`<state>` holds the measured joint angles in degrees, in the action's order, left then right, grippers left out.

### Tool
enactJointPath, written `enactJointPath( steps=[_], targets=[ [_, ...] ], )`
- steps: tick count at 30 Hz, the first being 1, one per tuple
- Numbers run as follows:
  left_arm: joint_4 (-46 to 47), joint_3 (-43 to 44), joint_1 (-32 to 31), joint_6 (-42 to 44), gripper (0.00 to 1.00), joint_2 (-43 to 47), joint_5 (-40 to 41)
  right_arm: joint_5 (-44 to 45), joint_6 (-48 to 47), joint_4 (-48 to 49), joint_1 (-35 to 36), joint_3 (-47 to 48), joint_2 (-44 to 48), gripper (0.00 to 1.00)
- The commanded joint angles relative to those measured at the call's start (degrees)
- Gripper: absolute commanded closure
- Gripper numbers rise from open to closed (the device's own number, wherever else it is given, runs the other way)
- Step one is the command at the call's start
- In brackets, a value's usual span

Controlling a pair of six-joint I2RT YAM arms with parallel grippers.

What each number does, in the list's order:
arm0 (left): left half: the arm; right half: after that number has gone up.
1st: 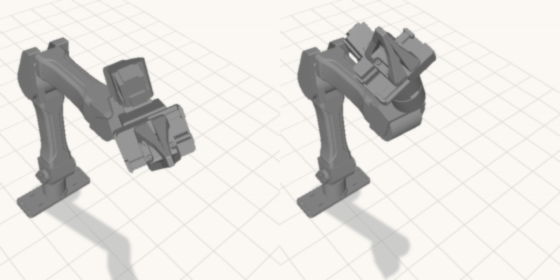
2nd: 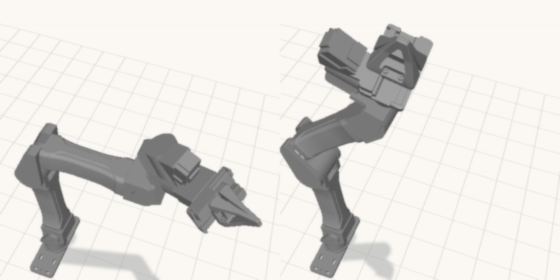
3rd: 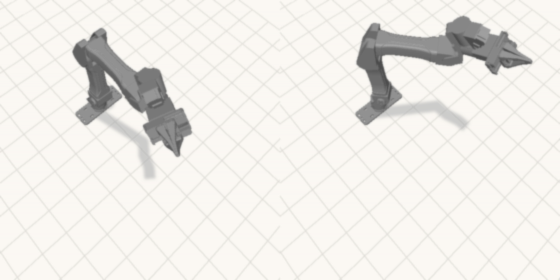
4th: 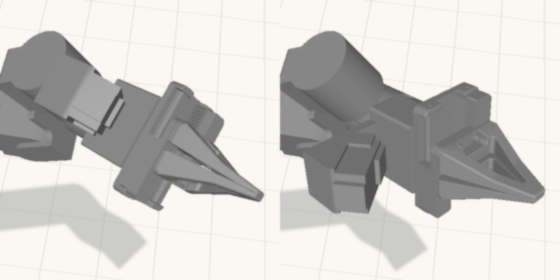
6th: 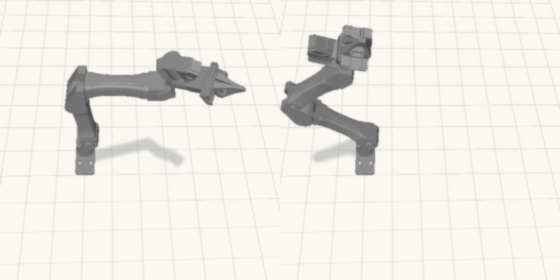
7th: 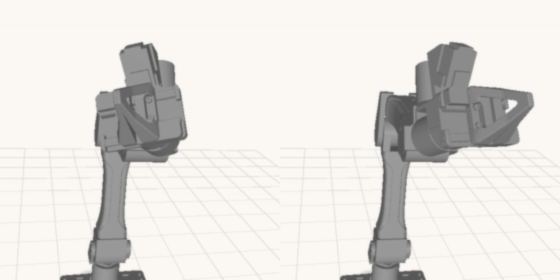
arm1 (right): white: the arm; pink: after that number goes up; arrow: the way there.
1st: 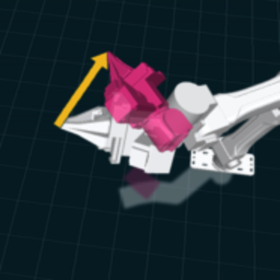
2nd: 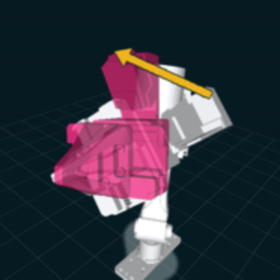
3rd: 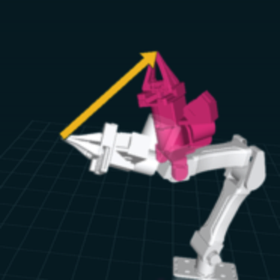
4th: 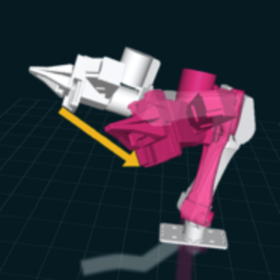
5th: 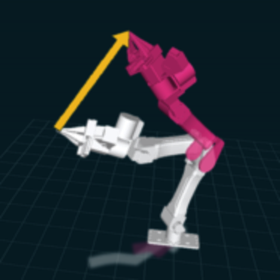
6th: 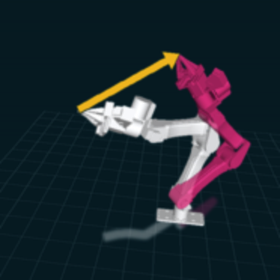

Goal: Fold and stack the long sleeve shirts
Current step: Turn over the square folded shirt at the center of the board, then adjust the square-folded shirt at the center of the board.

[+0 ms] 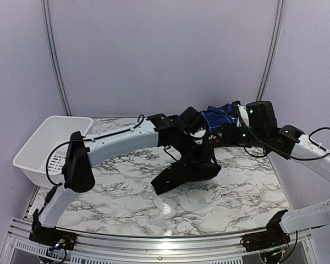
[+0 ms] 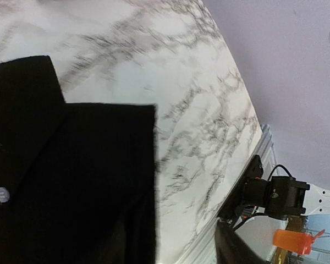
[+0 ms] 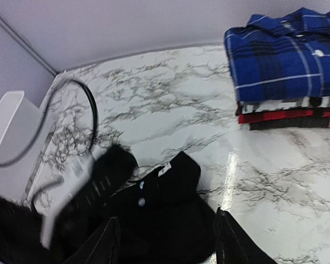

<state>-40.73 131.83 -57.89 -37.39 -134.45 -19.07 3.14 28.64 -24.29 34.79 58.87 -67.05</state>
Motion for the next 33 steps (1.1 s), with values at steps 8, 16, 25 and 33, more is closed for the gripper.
enactJointPath(
  steps=[8,16,25,33],
  targets=[
    [2.66,-11.7,-2.11,-2.83,0.22,9.86,14.72,0.04,0.84,-4.9,-4.32,-11.35,6.31,0.43],
    [3.79,-25.67,5.64,9.49,0.22,14.51,10.2,-11.08,4.79,3.21,-3.24,-21.85,6.28,0.36],
    [4.31,-23.38,6.45,19.1,0.18,6.22,0.06,-8.27,7.61,8.77,-2.72,-29.43,2.0,0.31],
    [4.51,-22.1,5.35,18.76,0.22,2.79,1.62,1.23,7.57,9.96,-0.22,-28.0,-5.75,0.33]
  ],
)
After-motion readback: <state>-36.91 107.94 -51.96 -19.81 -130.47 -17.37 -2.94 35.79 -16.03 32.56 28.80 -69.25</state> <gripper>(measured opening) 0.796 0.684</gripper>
